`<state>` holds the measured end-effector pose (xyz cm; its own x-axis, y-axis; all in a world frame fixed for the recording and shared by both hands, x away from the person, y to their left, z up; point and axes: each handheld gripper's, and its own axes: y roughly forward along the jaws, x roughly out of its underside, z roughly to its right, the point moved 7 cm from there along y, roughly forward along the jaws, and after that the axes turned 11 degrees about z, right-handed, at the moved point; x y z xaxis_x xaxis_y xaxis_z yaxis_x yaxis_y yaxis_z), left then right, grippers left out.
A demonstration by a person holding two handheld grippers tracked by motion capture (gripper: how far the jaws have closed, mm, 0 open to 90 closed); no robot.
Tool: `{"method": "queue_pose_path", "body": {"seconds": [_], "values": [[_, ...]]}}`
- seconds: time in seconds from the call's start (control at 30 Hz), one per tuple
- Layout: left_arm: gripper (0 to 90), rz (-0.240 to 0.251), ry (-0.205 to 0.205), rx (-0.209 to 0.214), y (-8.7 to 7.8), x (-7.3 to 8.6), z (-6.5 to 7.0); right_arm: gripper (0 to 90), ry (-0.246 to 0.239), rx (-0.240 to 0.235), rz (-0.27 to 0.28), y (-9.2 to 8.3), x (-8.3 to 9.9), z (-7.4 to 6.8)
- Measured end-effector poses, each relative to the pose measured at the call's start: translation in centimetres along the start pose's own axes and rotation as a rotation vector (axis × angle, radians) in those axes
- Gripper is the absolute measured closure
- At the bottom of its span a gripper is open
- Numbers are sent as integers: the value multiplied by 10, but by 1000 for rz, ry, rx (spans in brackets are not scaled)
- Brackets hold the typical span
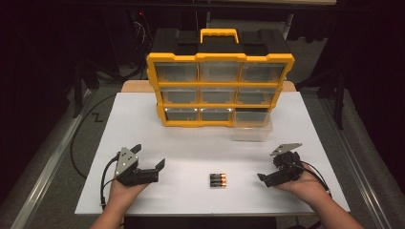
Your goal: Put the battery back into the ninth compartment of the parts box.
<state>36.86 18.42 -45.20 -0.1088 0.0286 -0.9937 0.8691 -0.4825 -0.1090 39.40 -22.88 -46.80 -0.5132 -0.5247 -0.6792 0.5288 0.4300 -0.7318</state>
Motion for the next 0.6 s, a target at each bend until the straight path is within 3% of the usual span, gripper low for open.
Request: {"method": "queue_pose_path", "body": {"seconds": [0.6], "values": [[2,3,1,4,-1,-1,0,9,-72,-110,2,11,-15,-19]]}}
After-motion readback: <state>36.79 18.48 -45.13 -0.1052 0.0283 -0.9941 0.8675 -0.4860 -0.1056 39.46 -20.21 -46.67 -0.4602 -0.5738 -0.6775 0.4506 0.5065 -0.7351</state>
